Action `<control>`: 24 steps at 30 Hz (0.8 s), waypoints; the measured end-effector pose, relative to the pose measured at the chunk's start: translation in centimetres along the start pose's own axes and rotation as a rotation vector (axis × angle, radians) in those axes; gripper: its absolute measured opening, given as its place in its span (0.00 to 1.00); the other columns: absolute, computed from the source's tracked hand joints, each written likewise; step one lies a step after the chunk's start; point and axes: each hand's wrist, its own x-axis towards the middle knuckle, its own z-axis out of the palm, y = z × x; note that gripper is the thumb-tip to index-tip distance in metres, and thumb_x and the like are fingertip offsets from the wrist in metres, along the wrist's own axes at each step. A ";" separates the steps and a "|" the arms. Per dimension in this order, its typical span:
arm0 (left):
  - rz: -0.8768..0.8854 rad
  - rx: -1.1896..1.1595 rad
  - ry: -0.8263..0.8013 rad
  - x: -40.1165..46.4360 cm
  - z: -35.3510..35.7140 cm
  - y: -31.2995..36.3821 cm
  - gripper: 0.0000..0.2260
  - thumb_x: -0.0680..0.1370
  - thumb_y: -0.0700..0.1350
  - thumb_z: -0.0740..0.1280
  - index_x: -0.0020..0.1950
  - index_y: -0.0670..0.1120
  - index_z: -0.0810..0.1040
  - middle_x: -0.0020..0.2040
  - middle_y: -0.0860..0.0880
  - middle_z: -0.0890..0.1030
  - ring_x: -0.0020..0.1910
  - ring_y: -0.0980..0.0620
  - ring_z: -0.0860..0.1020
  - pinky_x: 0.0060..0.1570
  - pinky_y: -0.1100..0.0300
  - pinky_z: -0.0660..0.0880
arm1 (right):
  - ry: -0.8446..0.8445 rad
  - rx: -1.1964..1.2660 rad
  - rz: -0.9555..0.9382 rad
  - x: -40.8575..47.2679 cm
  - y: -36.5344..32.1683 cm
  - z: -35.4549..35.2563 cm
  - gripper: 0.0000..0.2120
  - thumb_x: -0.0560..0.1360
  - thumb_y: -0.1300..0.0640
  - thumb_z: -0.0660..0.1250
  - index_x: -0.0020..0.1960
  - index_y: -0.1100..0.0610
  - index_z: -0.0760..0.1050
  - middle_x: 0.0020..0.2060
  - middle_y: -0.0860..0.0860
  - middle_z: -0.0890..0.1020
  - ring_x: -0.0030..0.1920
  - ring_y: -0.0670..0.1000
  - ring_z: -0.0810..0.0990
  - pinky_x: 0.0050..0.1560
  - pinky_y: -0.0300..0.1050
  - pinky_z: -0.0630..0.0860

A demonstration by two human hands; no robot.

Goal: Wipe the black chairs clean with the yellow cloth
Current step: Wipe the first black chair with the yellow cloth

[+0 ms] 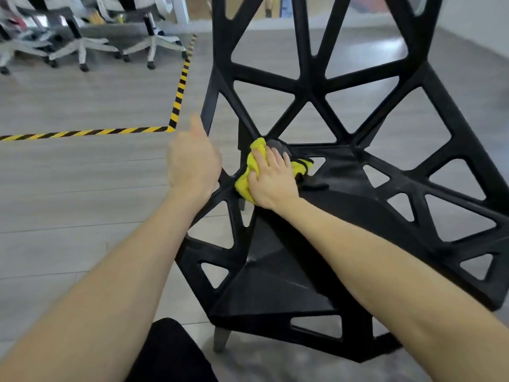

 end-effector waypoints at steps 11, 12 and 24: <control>-0.018 0.080 0.001 -0.5 -0.8 1.0 0.13 0.84 0.41 0.64 0.68 0.41 0.69 0.44 0.40 0.73 0.44 0.37 0.71 0.37 0.47 0.66 | 0.075 -0.240 0.000 -2.1 15.3 -4.2 0.36 0.78 0.43 0.47 0.78 0.60 0.69 0.77 0.64 0.70 0.79 0.67 0.64 0.81 0.67 0.55; -0.019 0.085 -0.001 -0.6 -0.8 1.1 0.13 0.84 0.41 0.64 0.69 0.41 0.69 0.44 0.40 0.73 0.43 0.37 0.72 0.37 0.46 0.66 | 0.085 -0.232 -0.096 -1.3 12.3 -2.9 0.35 0.78 0.44 0.47 0.77 0.61 0.72 0.75 0.65 0.72 0.77 0.68 0.67 0.80 0.69 0.57; -0.022 0.165 -0.030 -0.3 -0.9 0.8 0.13 0.83 0.40 0.64 0.66 0.39 0.68 0.37 0.40 0.74 0.35 0.36 0.71 0.26 0.54 0.56 | 0.070 -0.238 0.042 -1.0 18.1 -6.1 0.37 0.76 0.43 0.45 0.81 0.53 0.68 0.80 0.59 0.68 0.82 0.64 0.60 0.83 0.64 0.54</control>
